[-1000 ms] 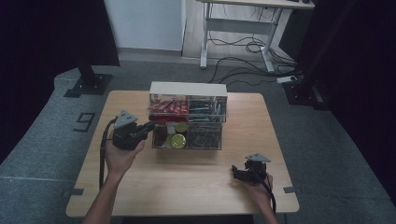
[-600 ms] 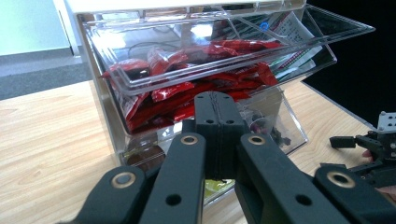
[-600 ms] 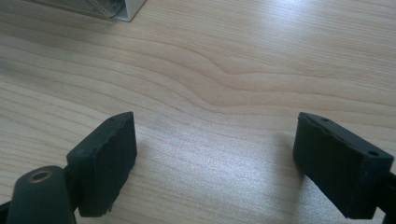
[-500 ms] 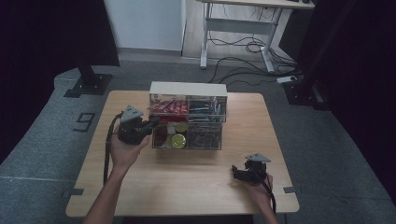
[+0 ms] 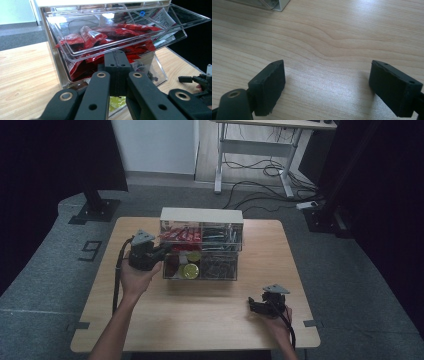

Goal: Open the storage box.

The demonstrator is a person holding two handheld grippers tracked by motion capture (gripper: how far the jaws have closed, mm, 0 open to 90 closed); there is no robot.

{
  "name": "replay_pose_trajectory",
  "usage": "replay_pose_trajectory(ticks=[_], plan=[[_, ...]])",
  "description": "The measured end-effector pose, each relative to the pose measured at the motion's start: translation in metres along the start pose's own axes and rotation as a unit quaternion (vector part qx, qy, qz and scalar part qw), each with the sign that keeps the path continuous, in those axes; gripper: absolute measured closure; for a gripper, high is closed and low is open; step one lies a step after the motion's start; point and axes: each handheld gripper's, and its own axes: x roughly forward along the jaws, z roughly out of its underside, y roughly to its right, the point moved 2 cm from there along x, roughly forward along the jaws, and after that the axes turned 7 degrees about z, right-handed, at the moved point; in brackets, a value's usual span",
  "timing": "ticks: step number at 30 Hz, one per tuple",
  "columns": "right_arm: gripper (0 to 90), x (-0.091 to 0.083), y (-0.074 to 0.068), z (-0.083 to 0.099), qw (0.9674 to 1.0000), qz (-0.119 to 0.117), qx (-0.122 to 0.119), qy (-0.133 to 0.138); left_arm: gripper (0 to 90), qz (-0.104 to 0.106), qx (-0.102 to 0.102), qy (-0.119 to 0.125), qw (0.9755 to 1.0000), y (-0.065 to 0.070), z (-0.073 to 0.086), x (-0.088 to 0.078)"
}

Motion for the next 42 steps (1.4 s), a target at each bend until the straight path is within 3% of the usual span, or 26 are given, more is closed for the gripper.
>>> replay_pose_trajectory(ticks=[42], plan=[[13.5, 0.000, 0.000, 0.000, 1.0000, 0.000, -0.001, 0.001, 90.0, -0.013, 0.011, 0.009, 0.9998, 0.001, -0.032, -0.007]])
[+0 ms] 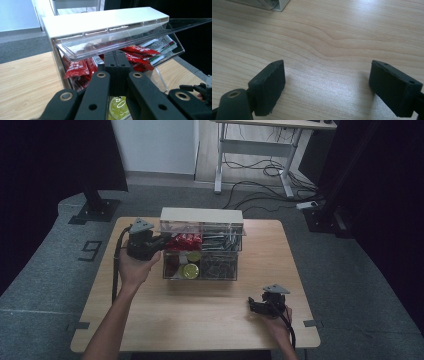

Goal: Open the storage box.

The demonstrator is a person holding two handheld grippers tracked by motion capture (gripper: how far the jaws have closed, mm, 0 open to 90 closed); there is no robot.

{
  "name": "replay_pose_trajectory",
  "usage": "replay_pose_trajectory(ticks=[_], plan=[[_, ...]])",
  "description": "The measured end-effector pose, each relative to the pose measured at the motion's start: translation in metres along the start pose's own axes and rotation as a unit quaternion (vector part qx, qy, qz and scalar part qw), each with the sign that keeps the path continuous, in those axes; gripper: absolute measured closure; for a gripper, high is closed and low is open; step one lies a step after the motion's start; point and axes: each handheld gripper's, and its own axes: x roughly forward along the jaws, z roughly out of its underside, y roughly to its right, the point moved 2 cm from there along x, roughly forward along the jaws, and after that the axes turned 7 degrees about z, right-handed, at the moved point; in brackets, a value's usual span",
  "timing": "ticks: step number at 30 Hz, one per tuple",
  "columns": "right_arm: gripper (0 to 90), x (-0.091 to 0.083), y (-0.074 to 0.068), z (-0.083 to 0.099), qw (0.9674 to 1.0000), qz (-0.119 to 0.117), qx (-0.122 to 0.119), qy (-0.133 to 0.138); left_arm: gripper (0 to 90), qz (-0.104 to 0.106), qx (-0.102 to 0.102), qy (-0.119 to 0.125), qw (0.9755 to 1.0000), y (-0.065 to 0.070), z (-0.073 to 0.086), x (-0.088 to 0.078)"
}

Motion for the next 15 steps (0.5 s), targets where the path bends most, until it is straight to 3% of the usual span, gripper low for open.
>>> replay_pose_trajectory(ticks=[15], plan=[[13.6, 0.000, 0.000, 0.000, 1.0000, 0.001, 0.001, -0.001, 90.0, -0.005, -0.004, 0.001, 1.0000, -0.005, -0.013, 0.004]])
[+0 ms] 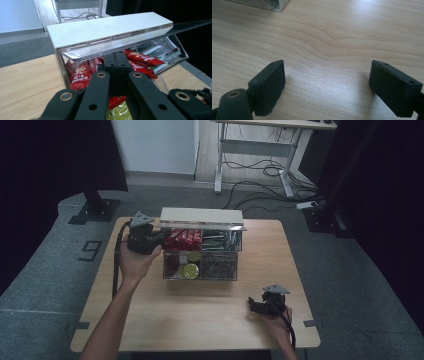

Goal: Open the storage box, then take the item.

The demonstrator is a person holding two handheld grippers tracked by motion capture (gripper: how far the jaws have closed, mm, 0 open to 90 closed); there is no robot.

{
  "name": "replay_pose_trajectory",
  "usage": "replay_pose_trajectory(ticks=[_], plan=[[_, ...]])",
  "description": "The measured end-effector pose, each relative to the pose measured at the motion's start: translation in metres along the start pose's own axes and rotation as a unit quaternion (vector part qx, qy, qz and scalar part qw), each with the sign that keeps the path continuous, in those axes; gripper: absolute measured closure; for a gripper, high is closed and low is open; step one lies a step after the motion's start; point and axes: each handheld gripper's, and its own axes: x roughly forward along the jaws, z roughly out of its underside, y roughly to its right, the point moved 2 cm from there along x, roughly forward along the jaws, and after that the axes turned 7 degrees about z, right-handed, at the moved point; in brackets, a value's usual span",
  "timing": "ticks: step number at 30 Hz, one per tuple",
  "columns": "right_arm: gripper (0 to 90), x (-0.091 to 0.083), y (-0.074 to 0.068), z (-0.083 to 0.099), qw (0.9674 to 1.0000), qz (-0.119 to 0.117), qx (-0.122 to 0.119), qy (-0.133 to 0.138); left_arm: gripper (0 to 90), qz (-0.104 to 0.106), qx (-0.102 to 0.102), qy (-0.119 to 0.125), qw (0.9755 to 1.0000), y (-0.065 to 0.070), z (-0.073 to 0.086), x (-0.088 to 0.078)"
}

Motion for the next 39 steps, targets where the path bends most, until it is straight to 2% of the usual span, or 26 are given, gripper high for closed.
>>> replay_pose_trajectory(ticks=[16, 20, 23, 25, 27, 28, 33, 35, 36, 38, 39], plan=[[13.8, 0.000, 0.000, 0.000, 1.0000, 0.001, 0.002, 0.001, 90.0, 0.001, 0.001, 0.002, 1.0000, -0.001, -0.007, 0.003], [17.5, -0.001, 0.000, 0.000, 1.0000, 0.001, -0.002, 0.005, 90.0, 0.002, 0.002, 0.000, 1.0000, 0.000, -0.008, 0.004], [20.3, -0.003, -0.001, 0.000, 0.9996, 0.020, -0.010, 0.015, 90.0, 0.002, 0.005, -0.001, 1.0000, -0.001, -0.008, 0.003], [21.7, -0.005, -0.002, -0.002, 0.9995, 0.020, -0.010, 0.022, 90.0, 0.002, 0.005, -0.001, 1.0000, -0.001, -0.009, 0.003], [23.6, -0.009, -0.002, -0.005, 0.9994, 0.014, -0.002, 0.032, 90.0, 0.001, 0.007, -0.001, 1.0000, -0.001, -0.009, 0.003], [25.5, -0.015, -0.002, -0.010, 0.9988, 0.004, 0.004, 0.048, 90.0, 0.003, 0.008, -0.001, 1.0000, -0.001, -0.009, 0.004], [26.3, -0.027, -0.004, -0.020, 0.9975, -0.011, 0.012, 0.069, 90.0, 0.004, 0.009, -0.001, 1.0000, -0.001, -0.008, 0.005], [27.4, -0.034, -0.004, -0.026, 0.9964, -0.024, 0.022, 0.078, 90.0, 0.005, 0.008, 0.000, 1.0000, -0.002, -0.008, 0.006], [28.5, -0.041, -0.005, -0.034, 0.9949, -0.036, 0.029, 0.090, 90.0, 0.005, 0.008, 0.000, 1.0000, -0.002, -0.008, 0.006], [28.5, -0.043, -0.006, -0.037, 0.9944, -0.038, 0.031, 0.094, 90.0, 0.005, 0.008, -0.001, 1.0000, -0.002, -0.008, 0.006], [29.2, -0.050, -0.007, -0.045, 0.9929, -0.046, 0.035, 0.104, 90.0, 0.006, 0.008, -0.001, 0.9999, -0.002, -0.008, 0.006]])
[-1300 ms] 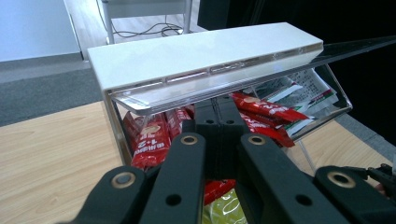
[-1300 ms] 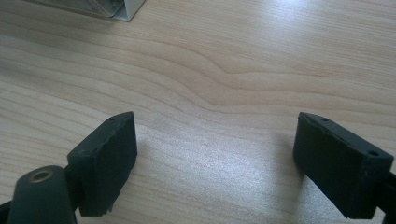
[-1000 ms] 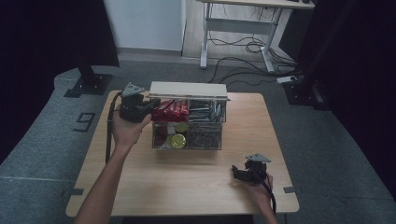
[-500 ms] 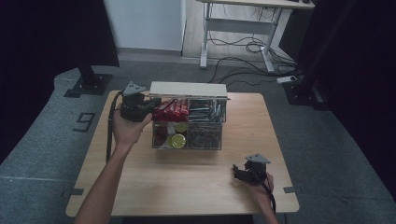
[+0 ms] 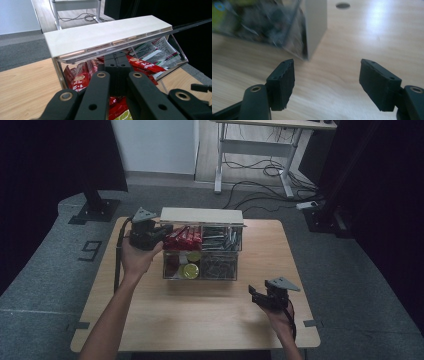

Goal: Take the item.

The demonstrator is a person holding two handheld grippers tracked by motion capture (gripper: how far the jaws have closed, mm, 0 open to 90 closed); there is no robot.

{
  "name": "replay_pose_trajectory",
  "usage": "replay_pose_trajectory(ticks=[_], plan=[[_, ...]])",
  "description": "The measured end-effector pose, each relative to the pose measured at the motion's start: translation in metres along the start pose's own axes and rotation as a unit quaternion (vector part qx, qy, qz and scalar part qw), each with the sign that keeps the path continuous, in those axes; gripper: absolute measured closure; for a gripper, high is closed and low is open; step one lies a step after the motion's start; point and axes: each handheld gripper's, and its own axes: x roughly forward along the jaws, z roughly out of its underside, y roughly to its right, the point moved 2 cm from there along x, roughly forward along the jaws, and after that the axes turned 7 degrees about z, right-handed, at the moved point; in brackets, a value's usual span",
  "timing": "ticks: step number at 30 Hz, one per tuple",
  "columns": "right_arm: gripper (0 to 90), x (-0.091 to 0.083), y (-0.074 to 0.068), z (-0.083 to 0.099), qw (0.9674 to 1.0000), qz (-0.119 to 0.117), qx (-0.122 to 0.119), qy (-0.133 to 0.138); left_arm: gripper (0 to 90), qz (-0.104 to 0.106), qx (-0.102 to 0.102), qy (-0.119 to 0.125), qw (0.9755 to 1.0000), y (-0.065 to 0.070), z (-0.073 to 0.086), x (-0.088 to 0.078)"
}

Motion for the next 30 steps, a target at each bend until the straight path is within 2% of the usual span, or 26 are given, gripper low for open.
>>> replay_pose_trajectory(ticks=[1, 2, 4, 9, 19, 30], plan=[[29.2, 0.000, 0.000, 0.000, 1.0000, 0.000, 0.000, 0.000, 90.0, 0.000, 0.000, 0.000, 1.0000, 0.000, 0.000, 0.000], [30.1, -0.005, -0.002, -0.010, 0.9999, -0.010, 0.006, 0.013, 90.0, 0.001, -0.001, 0.000, 1.0000, 0.000, 0.000, 0.000], [30.3, -0.007, -0.003, -0.013, 0.9997, -0.013, 0.009, 0.016, 90.0, 0.001, -0.001, 0.000, 1.0000, 0.000, 0.000, 0.000], [32.5, -0.016, -0.007, -0.037, 0.9986, -0.031, 0.019, 0.038, 90.0, 0.000, -0.001, 0.000, 1.0000, 0.000, 0.000, -0.001], [38.6, -0.028, -0.020, -0.074, 0.9961, -0.053, 0.007, 0.071, 90.0, 0.002, 0.000, 0.002, 1.0000, 0.000, 0.001, -0.002], [42.8, -0.027, -0.029, -0.097, 0.9946, -0.063, 0.001, 0.083, 90.0, 0.005, -0.001, 0.002, 1.0000, 0.002, 0.001, 0.000]])
